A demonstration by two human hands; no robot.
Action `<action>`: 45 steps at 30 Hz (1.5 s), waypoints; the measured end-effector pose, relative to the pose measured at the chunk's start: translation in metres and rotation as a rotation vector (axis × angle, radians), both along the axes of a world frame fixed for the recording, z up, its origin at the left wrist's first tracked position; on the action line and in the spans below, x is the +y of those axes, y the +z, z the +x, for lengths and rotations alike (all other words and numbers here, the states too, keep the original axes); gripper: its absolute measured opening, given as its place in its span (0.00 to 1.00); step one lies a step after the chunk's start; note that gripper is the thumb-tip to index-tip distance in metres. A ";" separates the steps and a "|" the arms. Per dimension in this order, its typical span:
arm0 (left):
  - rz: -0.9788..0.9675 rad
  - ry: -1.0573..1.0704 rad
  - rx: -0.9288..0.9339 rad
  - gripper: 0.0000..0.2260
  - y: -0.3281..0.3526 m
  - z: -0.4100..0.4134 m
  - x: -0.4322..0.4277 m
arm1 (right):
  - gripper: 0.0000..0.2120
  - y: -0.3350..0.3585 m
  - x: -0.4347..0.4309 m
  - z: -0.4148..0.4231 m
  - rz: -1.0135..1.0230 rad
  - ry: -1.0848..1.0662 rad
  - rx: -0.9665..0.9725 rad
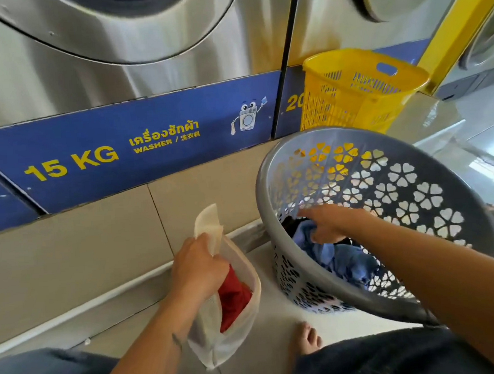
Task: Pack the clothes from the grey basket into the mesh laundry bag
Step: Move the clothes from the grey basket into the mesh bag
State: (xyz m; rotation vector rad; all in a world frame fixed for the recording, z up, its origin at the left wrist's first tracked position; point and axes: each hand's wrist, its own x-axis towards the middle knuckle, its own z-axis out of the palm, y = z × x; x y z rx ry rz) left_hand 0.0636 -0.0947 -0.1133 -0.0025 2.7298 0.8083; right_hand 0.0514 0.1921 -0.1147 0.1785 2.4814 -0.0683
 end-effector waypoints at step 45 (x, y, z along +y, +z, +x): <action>0.114 -0.056 0.089 0.24 0.009 0.010 -0.051 | 0.12 0.147 -0.050 0.079 -0.339 -0.096 1.038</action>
